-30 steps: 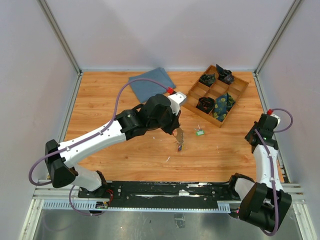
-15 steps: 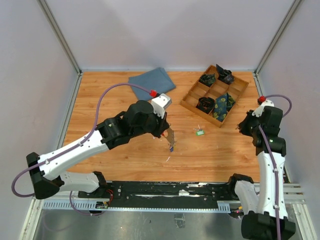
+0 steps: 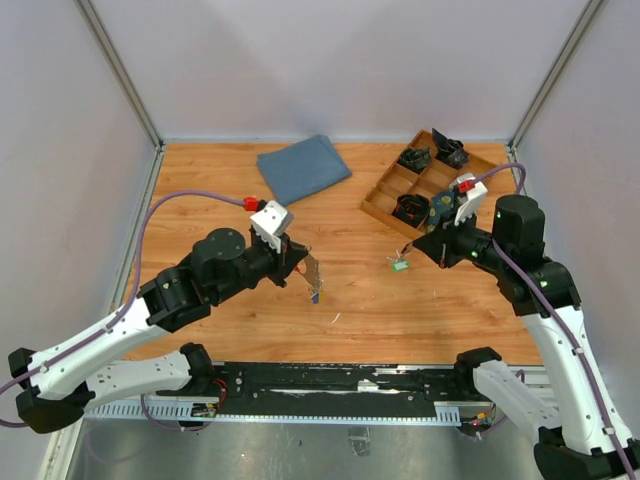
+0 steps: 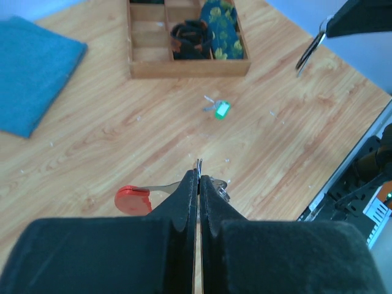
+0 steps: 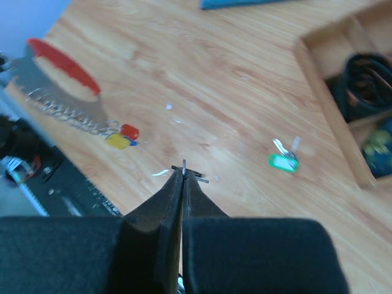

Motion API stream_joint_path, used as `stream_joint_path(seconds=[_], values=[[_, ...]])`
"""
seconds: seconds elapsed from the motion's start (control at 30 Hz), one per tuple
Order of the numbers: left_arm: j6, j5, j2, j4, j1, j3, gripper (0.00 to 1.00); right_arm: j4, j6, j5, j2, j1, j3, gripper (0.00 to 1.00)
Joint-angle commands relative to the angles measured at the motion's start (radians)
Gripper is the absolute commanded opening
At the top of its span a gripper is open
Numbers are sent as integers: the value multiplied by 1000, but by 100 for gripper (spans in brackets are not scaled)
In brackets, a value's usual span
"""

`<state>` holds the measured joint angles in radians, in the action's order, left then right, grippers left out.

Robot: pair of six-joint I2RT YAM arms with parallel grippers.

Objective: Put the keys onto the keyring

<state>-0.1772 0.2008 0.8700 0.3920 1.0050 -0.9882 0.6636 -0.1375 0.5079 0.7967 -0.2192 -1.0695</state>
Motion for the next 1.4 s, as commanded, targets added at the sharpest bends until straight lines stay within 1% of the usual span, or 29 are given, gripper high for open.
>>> stream_joint_path(seconds=[0.0,0.17,0.33,0.47,0.6,0.87,1.07,1.37], values=[[79,32,-57,-110,6,3,1,-78,60,170,11,-84,-67,1],[167,-18,-84,-153,5,15,1,-185,132,262,27,-190,-71,1],[262,-93,-107,-203,6,16,1,-224,240,230,52,-328,-86,1],[344,-171,-109,-229,6,16,1,-233,256,260,105,-383,-136,1],[392,-243,-119,-269,6,28,1,-201,290,233,153,-457,-205,1],[409,-328,-125,-369,6,47,1,-237,262,185,200,-529,-275,1],[398,-325,-103,-403,5,49,0,-244,272,174,234,-551,-290,1],[384,-289,-94,-406,6,48,0,-289,274,155,249,-590,-287,1]])
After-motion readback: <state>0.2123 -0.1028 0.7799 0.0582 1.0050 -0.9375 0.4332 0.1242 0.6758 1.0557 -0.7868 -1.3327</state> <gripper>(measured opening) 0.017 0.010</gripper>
